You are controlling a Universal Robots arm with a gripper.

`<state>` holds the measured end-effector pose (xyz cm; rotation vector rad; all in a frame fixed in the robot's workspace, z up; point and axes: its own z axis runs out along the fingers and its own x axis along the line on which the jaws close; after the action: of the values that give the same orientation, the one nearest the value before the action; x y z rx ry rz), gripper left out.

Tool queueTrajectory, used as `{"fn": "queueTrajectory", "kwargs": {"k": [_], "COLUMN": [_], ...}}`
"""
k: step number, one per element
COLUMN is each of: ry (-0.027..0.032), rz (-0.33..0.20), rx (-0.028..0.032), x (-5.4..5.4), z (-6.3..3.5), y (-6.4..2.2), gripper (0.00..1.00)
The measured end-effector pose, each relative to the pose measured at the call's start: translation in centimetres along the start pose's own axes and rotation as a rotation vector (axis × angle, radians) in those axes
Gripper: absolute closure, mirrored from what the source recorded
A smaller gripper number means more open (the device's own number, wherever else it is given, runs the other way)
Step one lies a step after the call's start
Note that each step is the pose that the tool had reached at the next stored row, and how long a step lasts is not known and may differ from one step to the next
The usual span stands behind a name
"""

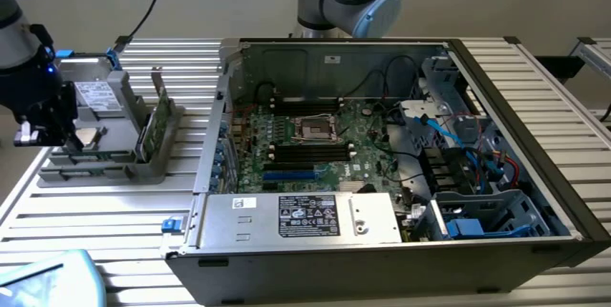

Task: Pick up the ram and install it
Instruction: 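Pick up the ram and move it above insertion slot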

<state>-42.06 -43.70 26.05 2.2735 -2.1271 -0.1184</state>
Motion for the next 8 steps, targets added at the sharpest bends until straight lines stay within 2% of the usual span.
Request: {"fn": "queueTrajectory", "kwargs": {"k": [8], "ry": [0.0000], "rz": [0.000], "rx": [-0.0002], "x": [0.00], "z": [0.20], "y": [0.05], "gripper": [0.90]}}
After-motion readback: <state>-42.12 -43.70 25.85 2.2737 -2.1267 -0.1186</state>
